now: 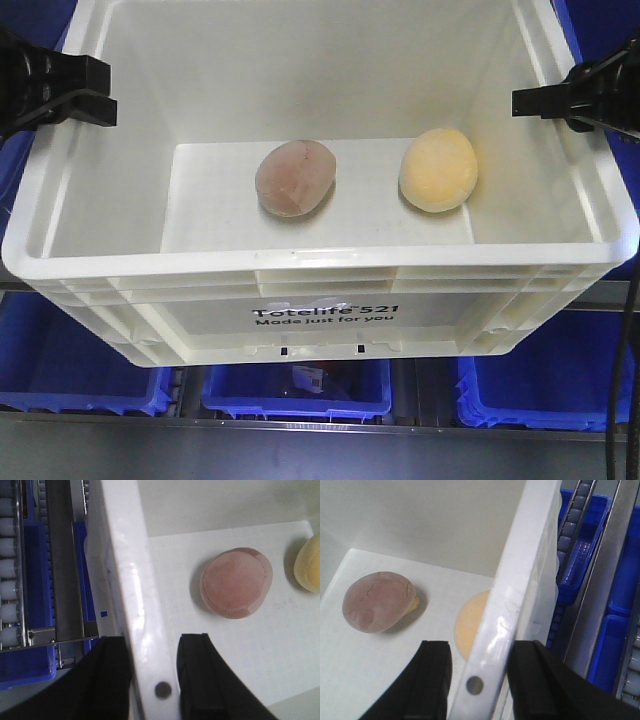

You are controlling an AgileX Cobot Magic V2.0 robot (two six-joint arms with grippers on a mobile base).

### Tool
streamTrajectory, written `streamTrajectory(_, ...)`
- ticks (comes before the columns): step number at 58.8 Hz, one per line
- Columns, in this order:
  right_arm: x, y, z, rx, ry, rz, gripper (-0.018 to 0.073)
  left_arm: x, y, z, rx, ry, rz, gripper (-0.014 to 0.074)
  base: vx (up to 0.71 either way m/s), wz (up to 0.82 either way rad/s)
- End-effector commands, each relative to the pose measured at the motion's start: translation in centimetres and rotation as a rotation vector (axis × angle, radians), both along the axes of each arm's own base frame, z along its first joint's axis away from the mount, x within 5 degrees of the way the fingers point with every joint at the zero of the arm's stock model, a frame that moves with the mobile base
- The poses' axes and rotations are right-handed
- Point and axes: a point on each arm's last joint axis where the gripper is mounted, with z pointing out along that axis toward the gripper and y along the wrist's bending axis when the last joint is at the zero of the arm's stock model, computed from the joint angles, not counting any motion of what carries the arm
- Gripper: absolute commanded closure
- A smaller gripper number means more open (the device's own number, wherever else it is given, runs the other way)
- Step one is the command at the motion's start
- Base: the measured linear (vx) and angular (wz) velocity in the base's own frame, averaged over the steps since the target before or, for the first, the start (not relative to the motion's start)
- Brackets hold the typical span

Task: Place moving items into box and shelve
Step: 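Keep gripping the crate as the base lines up with the blue-bin shelving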

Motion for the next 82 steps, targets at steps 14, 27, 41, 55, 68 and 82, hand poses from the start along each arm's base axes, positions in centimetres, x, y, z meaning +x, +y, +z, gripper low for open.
streamTrajectory(14, -0.83, 0.45, 3.27, 0.086, -0.144, 0.004, 0.0565, -0.20, -0.39, 3.45, -0.118, -0.201, 0.011, 0.0603, 0.08, -0.03)
streamTrajectory(27, -0.83, 0.45, 3.27, 0.086, -0.144, 0.004, 0.0565, -0.20, -0.39, 3.45, -0.118, -0.201, 0.011, 0.0603, 0.07, -0.01)
streamTrajectory(41, -0.83, 0.45, 3.27, 0.086, -0.144, 0.004, 0.0565, -0.20, -0.39, 3.45, -0.118, -0.201, 0.011, 0.0603, 0.05, -0.01)
streamTrajectory(55, -0.83, 0.45, 3.27, 0.086, -0.144, 0.004, 0.0565, -0.20, -0.39, 3.45, -0.118, -0.201, 0.011, 0.0603, 0.05, -0.01)
streamTrajectory(68, -0.83, 0.45, 3.27, 0.086, -0.144, 0.004, 0.0565, -0.20, -0.39, 3.45, -0.118, -0.201, 0.011, 0.0603, 0.06, 0.00)
streamTrajectory(82, -0.83, 0.45, 3.27, 0.086, -0.144, 0.004, 0.0565, -0.20, -0.39, 3.45, -0.118, -0.201, 0.011, 0.0603, 0.06, -0.01)
